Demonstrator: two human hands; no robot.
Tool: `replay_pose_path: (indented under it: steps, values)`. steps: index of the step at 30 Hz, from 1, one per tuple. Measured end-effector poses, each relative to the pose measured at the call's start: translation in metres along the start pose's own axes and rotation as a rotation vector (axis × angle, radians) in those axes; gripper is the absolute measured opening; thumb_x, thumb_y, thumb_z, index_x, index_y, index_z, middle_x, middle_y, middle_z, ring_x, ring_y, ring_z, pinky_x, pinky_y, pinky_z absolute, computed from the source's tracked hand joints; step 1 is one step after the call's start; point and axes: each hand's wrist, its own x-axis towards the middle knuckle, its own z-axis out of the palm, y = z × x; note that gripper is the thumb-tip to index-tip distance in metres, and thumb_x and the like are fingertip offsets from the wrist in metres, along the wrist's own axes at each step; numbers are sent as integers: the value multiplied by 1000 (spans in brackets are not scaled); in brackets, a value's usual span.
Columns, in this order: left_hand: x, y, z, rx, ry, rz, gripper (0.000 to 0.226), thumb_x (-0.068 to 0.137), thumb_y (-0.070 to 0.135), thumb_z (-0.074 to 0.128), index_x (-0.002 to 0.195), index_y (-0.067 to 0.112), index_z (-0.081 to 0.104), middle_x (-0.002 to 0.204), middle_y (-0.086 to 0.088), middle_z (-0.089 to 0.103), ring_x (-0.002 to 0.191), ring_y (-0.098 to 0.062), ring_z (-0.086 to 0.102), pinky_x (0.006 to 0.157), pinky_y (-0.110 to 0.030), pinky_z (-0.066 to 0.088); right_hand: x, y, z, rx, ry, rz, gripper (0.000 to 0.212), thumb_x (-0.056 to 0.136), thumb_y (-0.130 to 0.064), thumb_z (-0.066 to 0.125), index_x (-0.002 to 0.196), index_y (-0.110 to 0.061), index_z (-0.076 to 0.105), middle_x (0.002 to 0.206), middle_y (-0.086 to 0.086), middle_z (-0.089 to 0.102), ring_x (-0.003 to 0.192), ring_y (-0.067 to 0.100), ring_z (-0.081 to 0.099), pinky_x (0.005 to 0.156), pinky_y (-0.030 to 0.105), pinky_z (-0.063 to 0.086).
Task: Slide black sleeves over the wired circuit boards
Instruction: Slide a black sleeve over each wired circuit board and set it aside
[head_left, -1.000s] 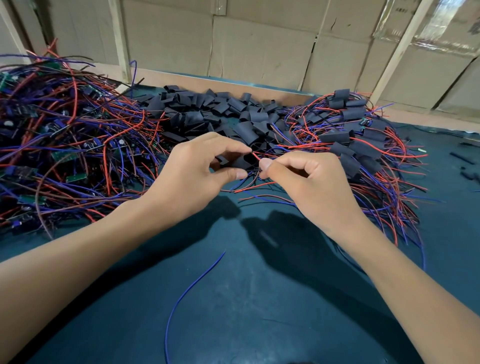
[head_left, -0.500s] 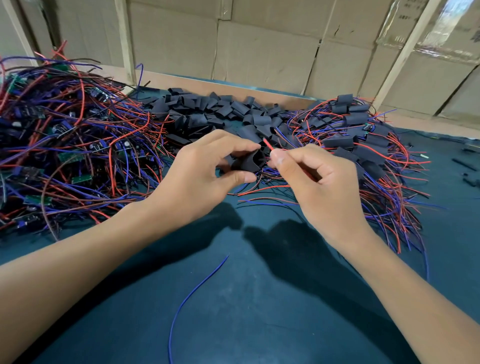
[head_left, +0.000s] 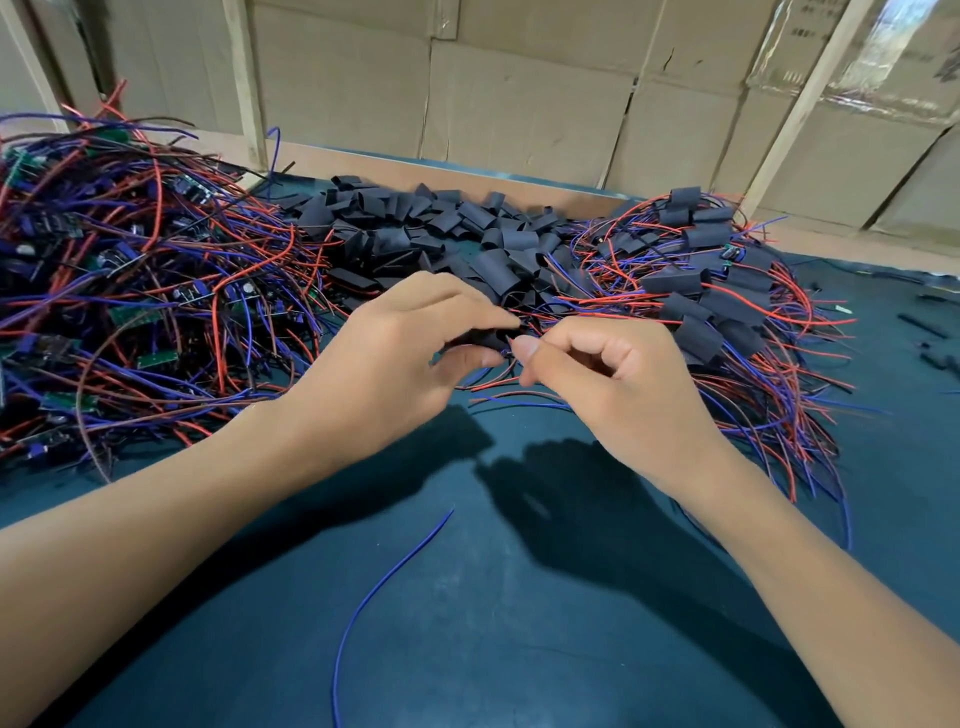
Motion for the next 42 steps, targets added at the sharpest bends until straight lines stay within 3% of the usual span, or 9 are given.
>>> replay_pose_path:
  steps: [8, 12, 15, 18, 24, 29, 33, 36, 42]
  values:
    - [4, -5, -6, 211, 24, 229, 11, 95, 4, 66, 101, 7, 75, 98, -6, 71, 86, -34, 63, 80, -45, 52, 2, 1, 2, -95, 0, 53, 36, 95, -44, 68, 69, -20, 72, 44, -13, 39, 44, 7, 34, 46, 13, 24]
    - [6, -6, -9, 150, 126, 39, 12, 92, 8, 71, 100, 9, 78, 91, -5, 71, 82, -26, 64, 76, -33, 52, 4, 6, 0, -147, 20, 68, 38, 93, -48, 69, 70, -18, 70, 51, -11, 46, 50, 5, 39, 50, 17, 29]
    - [10, -15, -17, 112, 180, -141, 12, 89, 16, 75, 100, 14, 79, 87, -1, 71, 75, -15, 60, 71, -22, 47, 5, 9, -1, -104, 46, 76, 12, 94, -28, 71, 83, -25, 73, 67, -8, 68, 61, 4, 60, 62, 19, 43]
    - [13, -28, -25, 57, 243, -314, 13, 87, 19, 78, 100, 17, 79, 84, 3, 69, 73, -6, 57, 72, -14, 44, 6, 9, -3, -63, 119, 40, 12, 94, -20, 70, 99, -30, 76, 79, -9, 74, 72, 8, 68, 75, 21, 50]
    - [9, -38, -26, 171, 146, -290, 22, 90, 20, 74, 112, 15, 75, 99, 0, 67, 92, -16, 60, 87, -28, 48, 13, 0, -5, 604, 97, 337, 37, 79, -13, 77, 114, -11, 67, 77, 8, 59, 53, 20, 52, 60, 33, 51]
    - [6, -41, -23, 254, 68, -189, 31, 93, 20, 71, 123, 10, 68, 114, -6, 66, 109, -28, 58, 97, -39, 47, 15, -7, -15, 1092, 22, 438, 38, 76, -2, 57, 113, -4, 66, 87, 6, 61, 67, 14, 49, 60, 26, 47]
    - [7, -40, -22, 290, 48, -131, 35, 93, 22, 72, 124, 9, 67, 116, -8, 65, 107, -30, 58, 96, -40, 46, 15, -7, -13, 1008, 30, 442, 44, 93, 9, 40, 131, -1, 59, 103, 12, 73, 69, 15, 54, 58, 24, 44]
    - [7, -36, -21, 322, 36, -49, 35, 93, 23, 72, 124, 8, 67, 117, -8, 65, 105, -33, 59, 93, -48, 46, 16, -6, -8, 961, 16, 422, 41, 93, 8, 51, 133, -1, 53, 111, 16, 74, 64, 14, 53, 53, 22, 40]
    - [8, -21, -18, 401, 63, 91, 32, 97, 30, 67, 124, 13, 67, 123, -2, 66, 109, -32, 60, 87, -47, 44, 14, 1, -8, 670, 36, 519, 27, 72, -19, 80, 96, -10, 72, 93, 12, 78, 42, 10, 41, 38, 19, 18]
